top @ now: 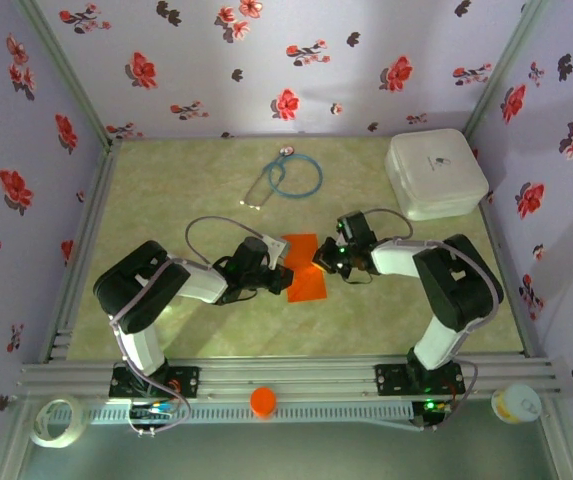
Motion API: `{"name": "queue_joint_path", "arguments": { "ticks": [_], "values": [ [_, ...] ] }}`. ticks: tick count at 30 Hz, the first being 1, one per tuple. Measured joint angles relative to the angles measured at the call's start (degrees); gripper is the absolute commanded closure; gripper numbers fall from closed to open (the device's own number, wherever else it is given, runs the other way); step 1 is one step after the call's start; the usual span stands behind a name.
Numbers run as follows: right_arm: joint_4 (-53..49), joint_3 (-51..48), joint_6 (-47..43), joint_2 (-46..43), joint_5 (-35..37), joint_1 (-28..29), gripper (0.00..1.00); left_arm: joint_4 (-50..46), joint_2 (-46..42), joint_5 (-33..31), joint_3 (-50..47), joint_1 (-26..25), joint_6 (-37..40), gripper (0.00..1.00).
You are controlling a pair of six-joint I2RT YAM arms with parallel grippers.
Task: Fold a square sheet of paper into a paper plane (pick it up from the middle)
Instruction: Fold the triangle a second time at the center of the table.
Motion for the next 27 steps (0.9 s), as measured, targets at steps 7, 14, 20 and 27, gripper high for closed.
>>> {"name": "queue_joint_path", "arguments": {
  "ticks": [7,14,20,27],
  "values": [
    [4.09,-1.81,1.36,0.07,-1.05,-1.40,1.00,-0.13,-0.02,0.02,0.11,0.00,0.02,1.00],
    [6.12,-3.65,3.13,-1.25,-0.15,-4.11,1.00,-0.15,-0.02,0.02,0.11,0.11,0.02,1.00],
    [2.69,-3.50,1.09,-6.36,1.11,-3.58,1.00,-0.15,-0.02,0.07,0.11,0.11,0.04,1.00],
    [2.38,-1.42,0.63,-3.72,-1.90,3.19,1.00,-0.39,-0.02,0.28,0.22,0.22,0.22,1.00]
  ]
}}
